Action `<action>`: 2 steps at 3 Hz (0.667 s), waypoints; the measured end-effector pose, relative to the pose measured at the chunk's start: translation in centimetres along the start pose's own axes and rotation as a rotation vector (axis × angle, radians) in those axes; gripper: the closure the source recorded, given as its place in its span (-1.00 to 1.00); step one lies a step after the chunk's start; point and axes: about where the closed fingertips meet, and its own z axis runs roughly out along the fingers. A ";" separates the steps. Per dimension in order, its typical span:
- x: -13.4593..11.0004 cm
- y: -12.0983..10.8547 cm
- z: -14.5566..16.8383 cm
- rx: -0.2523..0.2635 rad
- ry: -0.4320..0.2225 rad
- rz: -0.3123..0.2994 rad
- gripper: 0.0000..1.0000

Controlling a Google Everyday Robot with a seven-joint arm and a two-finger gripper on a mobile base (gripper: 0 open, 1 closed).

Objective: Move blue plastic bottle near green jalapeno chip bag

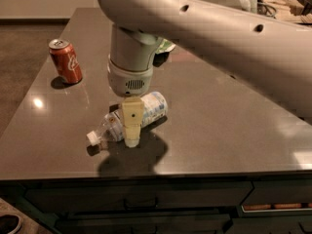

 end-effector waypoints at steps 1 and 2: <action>0.7 -1.2 0.3 0.012 0.026 0.009 -0.65; 2.1 -2.3 0.3 0.020 0.055 0.020 -0.16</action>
Offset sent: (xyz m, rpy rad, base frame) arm 0.0448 -0.0267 -0.0072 -0.0807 -0.0399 -0.0447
